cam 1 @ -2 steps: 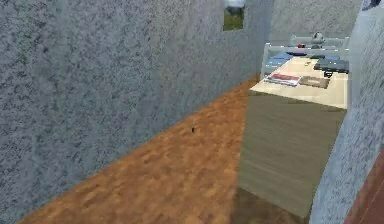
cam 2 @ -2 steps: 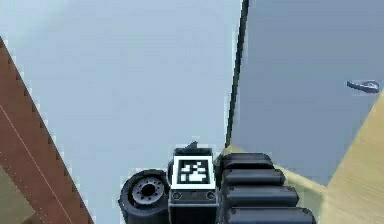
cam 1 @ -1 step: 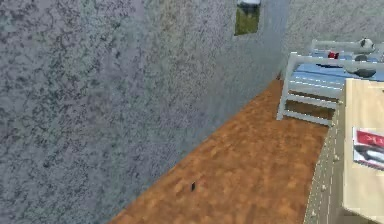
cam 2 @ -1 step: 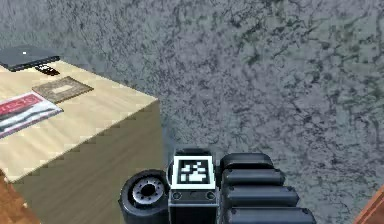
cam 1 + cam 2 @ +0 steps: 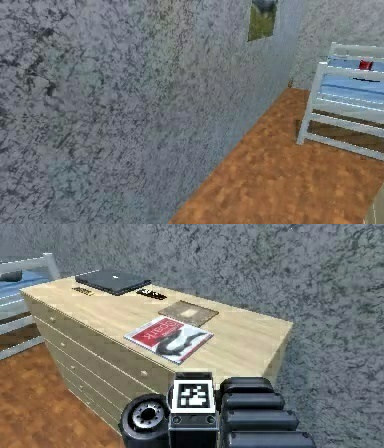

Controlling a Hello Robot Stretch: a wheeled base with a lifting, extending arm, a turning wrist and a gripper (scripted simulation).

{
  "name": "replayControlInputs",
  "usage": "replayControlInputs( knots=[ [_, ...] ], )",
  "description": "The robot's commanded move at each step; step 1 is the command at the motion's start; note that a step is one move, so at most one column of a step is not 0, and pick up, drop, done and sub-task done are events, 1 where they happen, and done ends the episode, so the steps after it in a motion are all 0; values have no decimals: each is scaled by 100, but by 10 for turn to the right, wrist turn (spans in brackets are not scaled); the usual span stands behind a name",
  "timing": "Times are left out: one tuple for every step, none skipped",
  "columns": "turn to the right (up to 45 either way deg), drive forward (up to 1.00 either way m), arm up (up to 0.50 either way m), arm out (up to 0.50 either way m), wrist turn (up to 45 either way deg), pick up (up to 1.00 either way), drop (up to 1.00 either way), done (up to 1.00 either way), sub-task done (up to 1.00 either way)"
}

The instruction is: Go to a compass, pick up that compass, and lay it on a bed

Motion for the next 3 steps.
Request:
replayControlInputs(
  knots=[
    [210,0,0,0,0,0,0,0,0],
    [0,100,0,0,0,0,0,0,0],
    [0,100,0,0,0,0,0,0,0]
  ],
)
